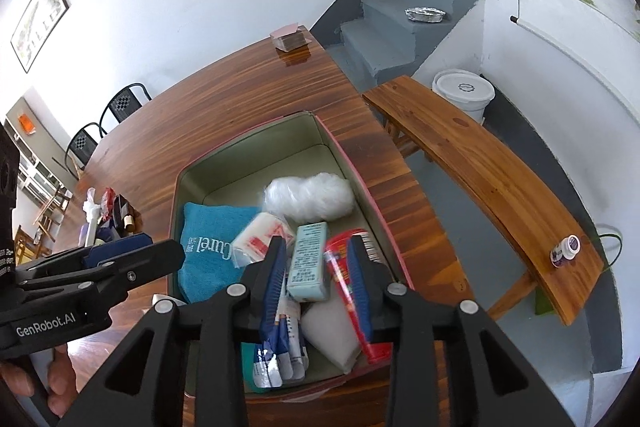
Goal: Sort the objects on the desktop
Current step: 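Carry the roll and blue box into the pink tin and open both grippers, then move both open grippers from the tin back to the pile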
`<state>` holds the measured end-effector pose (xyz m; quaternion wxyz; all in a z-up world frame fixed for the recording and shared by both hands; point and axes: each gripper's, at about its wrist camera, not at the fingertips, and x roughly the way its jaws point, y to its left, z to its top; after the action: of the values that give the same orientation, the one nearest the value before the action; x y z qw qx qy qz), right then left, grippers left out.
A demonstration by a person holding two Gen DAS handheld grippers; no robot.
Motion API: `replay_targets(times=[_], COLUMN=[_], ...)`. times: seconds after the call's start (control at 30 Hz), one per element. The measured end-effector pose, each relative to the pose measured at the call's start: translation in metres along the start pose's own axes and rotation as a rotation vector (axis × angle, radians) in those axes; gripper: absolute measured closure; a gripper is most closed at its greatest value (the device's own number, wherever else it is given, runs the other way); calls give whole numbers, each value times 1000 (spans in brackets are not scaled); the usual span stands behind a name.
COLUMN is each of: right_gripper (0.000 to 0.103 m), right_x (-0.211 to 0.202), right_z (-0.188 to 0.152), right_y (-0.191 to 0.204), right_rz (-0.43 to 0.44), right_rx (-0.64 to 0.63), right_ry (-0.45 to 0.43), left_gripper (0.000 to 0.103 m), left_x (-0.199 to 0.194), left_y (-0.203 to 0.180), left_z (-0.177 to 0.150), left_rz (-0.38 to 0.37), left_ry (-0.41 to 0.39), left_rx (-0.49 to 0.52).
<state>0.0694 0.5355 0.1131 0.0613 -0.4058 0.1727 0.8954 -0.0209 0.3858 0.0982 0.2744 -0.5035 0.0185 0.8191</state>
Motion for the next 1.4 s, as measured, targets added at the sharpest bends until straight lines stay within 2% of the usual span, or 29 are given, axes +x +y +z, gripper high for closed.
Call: replay_targets(times=[0.27,0.33,0.63,1.03,1.4], right_gripper=[59,55,54,54,54], right_x=[5,5,12,30,44], right_z=[-1,-1,-1,-8,-18], right_y=[15,20,57,121,170], right_rz=[16,18,55,128,159], right_rx=[-25,-32,-82,-164,-207], right_ry=[6,6,12,52,82], left_gripper=[45,45,45,45,45], left_x=[-5,-7,-23,-57,-82], left_y=[19,26,67,150,228], left_z=[-9,-10,-18,-40,-56], left_rz=[42,51,99,184,238], left_ry=[12,12,5,-19,-39], left_rx=[-35,-45,-120,-263,-383])
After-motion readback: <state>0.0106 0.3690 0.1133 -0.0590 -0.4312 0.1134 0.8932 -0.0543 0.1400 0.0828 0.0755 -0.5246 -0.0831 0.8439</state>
